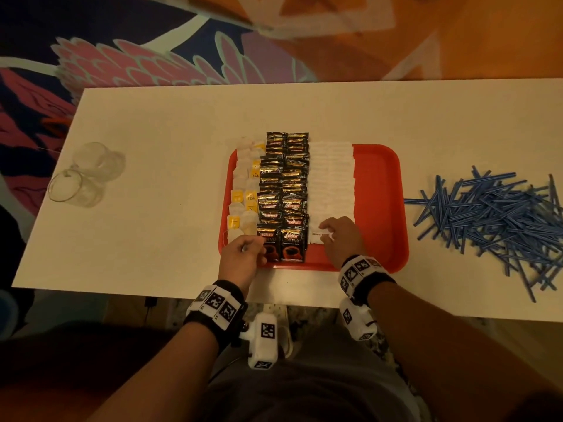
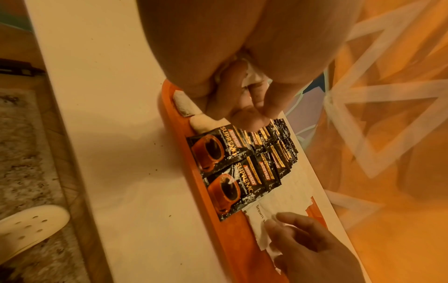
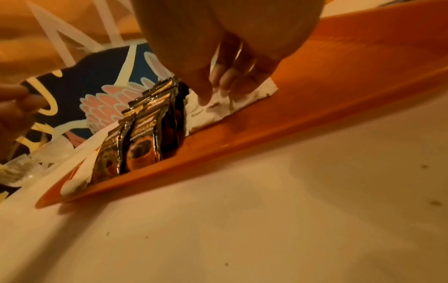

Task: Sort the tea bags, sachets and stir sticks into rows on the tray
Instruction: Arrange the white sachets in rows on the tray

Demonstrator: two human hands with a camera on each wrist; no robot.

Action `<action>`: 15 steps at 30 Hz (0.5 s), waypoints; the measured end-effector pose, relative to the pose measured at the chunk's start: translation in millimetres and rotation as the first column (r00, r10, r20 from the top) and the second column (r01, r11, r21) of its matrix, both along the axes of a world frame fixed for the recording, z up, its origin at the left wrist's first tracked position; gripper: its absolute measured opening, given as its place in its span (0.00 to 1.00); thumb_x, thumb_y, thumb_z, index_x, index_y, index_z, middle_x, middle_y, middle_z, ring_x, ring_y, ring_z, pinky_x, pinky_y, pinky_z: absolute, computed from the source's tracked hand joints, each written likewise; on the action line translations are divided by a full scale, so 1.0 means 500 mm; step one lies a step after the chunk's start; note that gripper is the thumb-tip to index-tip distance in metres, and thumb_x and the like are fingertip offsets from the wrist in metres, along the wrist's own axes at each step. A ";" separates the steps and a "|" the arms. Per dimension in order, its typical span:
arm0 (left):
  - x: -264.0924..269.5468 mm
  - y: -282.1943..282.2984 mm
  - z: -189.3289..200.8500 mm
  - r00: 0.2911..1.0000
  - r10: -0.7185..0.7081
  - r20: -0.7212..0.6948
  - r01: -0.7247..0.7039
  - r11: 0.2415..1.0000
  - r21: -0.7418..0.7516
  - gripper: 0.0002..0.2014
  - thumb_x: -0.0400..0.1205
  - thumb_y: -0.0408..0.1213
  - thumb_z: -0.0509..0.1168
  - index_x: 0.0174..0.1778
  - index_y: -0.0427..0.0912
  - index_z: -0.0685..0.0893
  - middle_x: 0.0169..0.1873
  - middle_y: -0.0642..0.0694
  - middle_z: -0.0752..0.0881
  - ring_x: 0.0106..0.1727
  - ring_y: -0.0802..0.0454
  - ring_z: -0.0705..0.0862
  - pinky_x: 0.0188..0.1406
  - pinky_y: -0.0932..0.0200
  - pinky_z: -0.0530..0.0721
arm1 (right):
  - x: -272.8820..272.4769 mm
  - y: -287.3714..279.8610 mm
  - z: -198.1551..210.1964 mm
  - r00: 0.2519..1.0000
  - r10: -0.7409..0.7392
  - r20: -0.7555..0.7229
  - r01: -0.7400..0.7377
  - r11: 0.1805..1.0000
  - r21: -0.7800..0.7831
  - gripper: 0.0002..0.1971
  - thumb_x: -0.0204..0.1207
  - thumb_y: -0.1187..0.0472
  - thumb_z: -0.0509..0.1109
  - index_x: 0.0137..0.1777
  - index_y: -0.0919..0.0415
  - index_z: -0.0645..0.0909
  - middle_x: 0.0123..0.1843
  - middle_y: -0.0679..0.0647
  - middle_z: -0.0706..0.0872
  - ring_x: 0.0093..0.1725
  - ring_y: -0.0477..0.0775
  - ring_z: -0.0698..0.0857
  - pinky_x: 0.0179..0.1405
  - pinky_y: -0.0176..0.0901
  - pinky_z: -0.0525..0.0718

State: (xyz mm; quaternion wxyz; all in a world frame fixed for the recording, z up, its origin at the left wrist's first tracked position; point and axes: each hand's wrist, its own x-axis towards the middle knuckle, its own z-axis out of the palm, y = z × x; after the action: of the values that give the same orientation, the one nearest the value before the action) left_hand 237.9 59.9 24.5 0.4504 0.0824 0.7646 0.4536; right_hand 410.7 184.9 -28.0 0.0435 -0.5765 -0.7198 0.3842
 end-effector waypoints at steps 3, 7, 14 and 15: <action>0.001 0.002 0.009 0.998 0.018 0.066 -0.019 1.000 0.017 0.13 0.89 0.43 0.61 0.53 0.37 0.86 0.34 0.47 0.84 0.28 0.56 0.79 0.22 0.64 0.71 | 0.000 -0.002 -0.003 1.000 0.013 -0.006 -0.013 1.000 -0.010 0.13 0.79 0.66 0.71 0.59 0.50 0.83 0.55 0.48 0.77 0.51 0.48 0.79 0.52 0.39 0.78; 0.012 0.018 0.044 0.971 0.023 0.238 -0.033 0.999 0.042 0.22 0.90 0.53 0.53 0.57 0.40 0.83 0.37 0.45 0.86 0.31 0.53 0.83 0.18 0.66 0.72 | 0.010 0.001 0.019 0.997 -0.037 -0.064 0.037 0.999 0.006 0.13 0.77 0.64 0.74 0.59 0.50 0.83 0.53 0.48 0.79 0.51 0.48 0.80 0.54 0.41 0.81; 0.061 0.073 0.080 0.873 -0.037 0.486 -0.019 0.994 0.111 0.29 0.85 0.63 0.50 0.70 0.44 0.74 0.62 0.35 0.85 0.57 0.28 0.89 0.07 0.67 0.61 | 0.011 0.017 0.119 0.958 -0.009 -0.285 -0.026 0.993 -0.119 0.04 0.74 0.60 0.76 0.45 0.49 0.87 0.43 0.45 0.89 0.43 0.41 0.84 0.44 0.36 0.82; 0.068 0.083 0.084 0.861 -0.053 0.505 -0.005 0.994 0.112 0.29 0.85 0.64 0.50 0.71 0.46 0.74 0.62 0.36 0.86 0.56 0.29 0.89 0.08 0.67 0.61 | 0.011 0.020 0.131 0.947 0.014 -0.322 -0.066 0.986 -0.152 0.04 0.73 0.59 0.77 0.43 0.48 0.88 0.43 0.46 0.90 0.45 0.42 0.86 0.47 0.40 0.85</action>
State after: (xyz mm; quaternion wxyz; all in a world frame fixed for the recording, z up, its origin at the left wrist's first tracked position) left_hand 271.9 101.4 66.4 0.6359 -0.0058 0.5923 0.4947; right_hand 416.0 194.9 37.2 0.1054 -0.4935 -0.6815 0.5300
